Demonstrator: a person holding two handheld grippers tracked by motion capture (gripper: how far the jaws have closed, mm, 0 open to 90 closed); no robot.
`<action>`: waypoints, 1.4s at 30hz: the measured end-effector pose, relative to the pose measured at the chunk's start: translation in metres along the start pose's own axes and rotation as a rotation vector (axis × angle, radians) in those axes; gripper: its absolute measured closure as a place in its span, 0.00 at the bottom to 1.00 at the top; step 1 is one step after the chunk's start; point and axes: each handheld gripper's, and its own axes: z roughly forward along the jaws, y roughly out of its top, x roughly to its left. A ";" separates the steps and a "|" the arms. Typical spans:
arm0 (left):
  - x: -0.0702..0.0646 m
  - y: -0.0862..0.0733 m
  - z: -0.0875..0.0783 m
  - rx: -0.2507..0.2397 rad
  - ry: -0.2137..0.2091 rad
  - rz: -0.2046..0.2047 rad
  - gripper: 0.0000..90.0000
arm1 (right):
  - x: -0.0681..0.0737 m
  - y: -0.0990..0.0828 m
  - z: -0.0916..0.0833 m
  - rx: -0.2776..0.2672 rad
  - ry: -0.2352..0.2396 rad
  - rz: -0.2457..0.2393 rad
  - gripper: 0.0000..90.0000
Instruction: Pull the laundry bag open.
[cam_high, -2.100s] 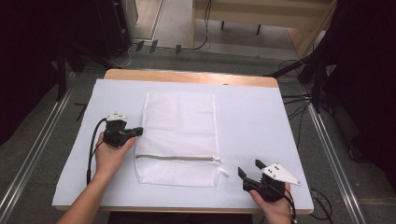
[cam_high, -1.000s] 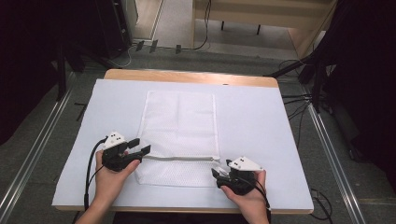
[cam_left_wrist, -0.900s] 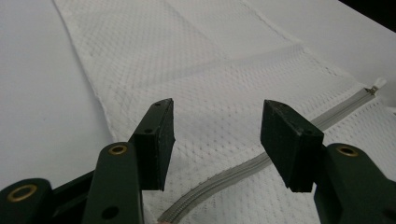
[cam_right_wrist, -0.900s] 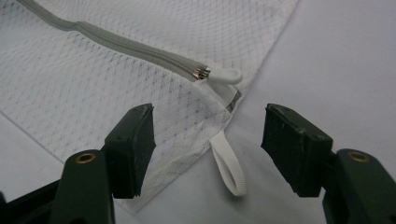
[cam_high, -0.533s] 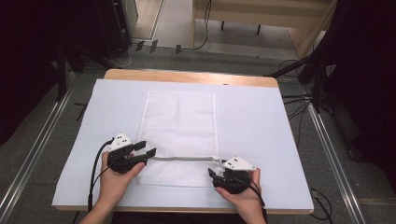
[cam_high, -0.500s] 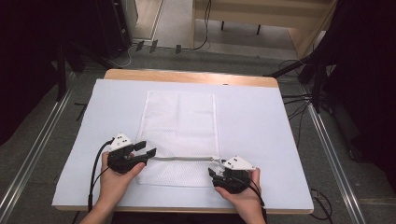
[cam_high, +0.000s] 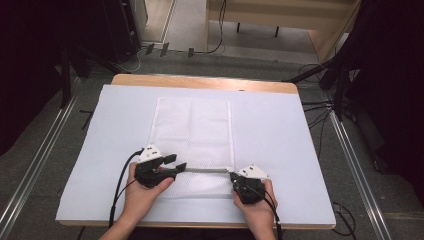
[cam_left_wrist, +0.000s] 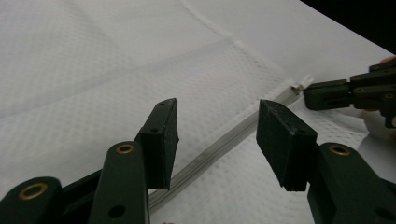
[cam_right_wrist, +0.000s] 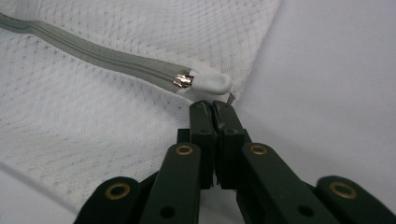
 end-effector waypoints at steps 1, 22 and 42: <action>0.000 0.000 0.000 0.000 0.000 0.000 0.55 | 0.000 0.000 0.000 0.000 0.000 0.000 1.00; -0.051 0.027 0.064 0.087 -0.180 -0.033 0.85 | 0.023 0.005 -0.015 -0.149 0.011 -0.122 1.00; -0.046 0.035 0.065 0.095 -0.134 -0.109 0.77 | 0.030 0.003 -0.014 -0.141 0.019 -0.180 1.00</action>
